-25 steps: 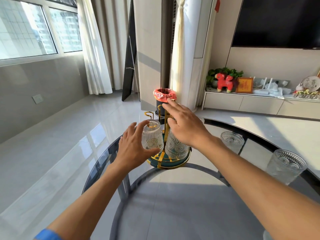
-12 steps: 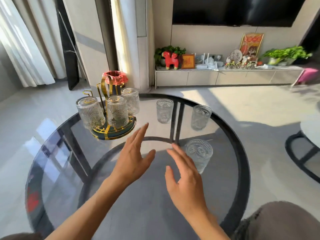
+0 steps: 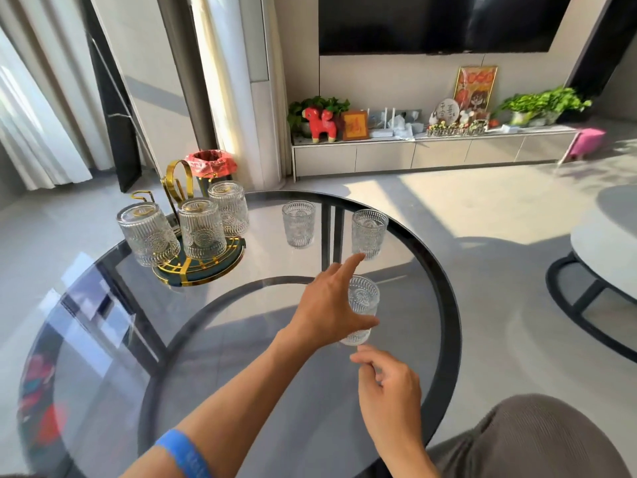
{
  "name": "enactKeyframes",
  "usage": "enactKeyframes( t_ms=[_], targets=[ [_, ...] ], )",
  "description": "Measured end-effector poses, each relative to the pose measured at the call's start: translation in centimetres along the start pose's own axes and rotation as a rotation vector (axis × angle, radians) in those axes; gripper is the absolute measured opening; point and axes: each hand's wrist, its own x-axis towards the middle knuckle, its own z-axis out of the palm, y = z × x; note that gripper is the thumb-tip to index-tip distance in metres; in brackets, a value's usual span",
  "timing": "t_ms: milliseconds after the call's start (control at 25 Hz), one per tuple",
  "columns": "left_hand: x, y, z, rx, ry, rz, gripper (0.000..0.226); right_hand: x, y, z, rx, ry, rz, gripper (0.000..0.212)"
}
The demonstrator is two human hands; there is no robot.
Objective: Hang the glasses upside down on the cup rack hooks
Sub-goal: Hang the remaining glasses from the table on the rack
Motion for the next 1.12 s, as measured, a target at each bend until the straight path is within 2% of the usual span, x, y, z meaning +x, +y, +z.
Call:
enactKeyframes(
  t_ms=[40,120,200,280,360,520,600,680,760,880,1000,1120],
  targets=[
    [-0.6,0.0,-0.5,-0.024,0.047,0.005,0.094,0.1,-0.3,0.0,0.088,-0.004,0.087,0.028],
    [-1.7,0.2,-1.9,-0.118,0.160,0.040,0.087,0.9,-1.6,-0.1,0.437,-0.045,0.363,0.019],
    [-2.3,0.2,-4.1,-0.166,0.255,0.107,0.087,2.3,-3.4,0.2,0.853,-0.260,0.677,0.026],
    [-2.9,-0.1,-6.7,-0.139,0.297,0.175,0.087,3.8,-6.1,0.5,1.141,-0.495,0.795,0.042],
    [-3.3,-1.2,-9.4,-0.106,0.320,0.206,0.085,5.5,-8.9,1.7,1.191,-0.594,0.786,0.051],
    [-3.5,-6.3,-14.6,-0.075,0.435,0.163,0.082,8.9,-15.9,7.2,1.005,-0.638,0.712,0.052],
    [-3.4,-7.1,-15.8,-0.015,0.403,0.176,0.078,10.4,-17.7,8.2,0.927,-0.629,0.635,0.046],
    [-3.5,-7.8,-16.9,-0.003,0.366,0.123,0.065,11.9,-19.0,8.7,0.871,-0.589,0.532,0.048],
    [-2.7,-9.6,-19.3,0.033,0.393,0.026,0.045,14.0,-20.5,9.3,0.786,-0.500,0.385,0.049],
    [1.4,-14.6,-24.5,0.183,0.475,-0.071,0.038,19.3,-24.3,11.6,0.649,-0.349,0.104,0.046],
    [5.3,-18.2,-26.7,0.350,0.309,-0.130,0.040,24.1,-27.6,14.0,0.406,-0.264,-0.243,0.052],
    [7.4,-20.0,-26.8,0.226,0.232,-0.137,0.032,27.4,-28.7,17.8,0.177,-0.253,-0.435,0.050]
  ],
)
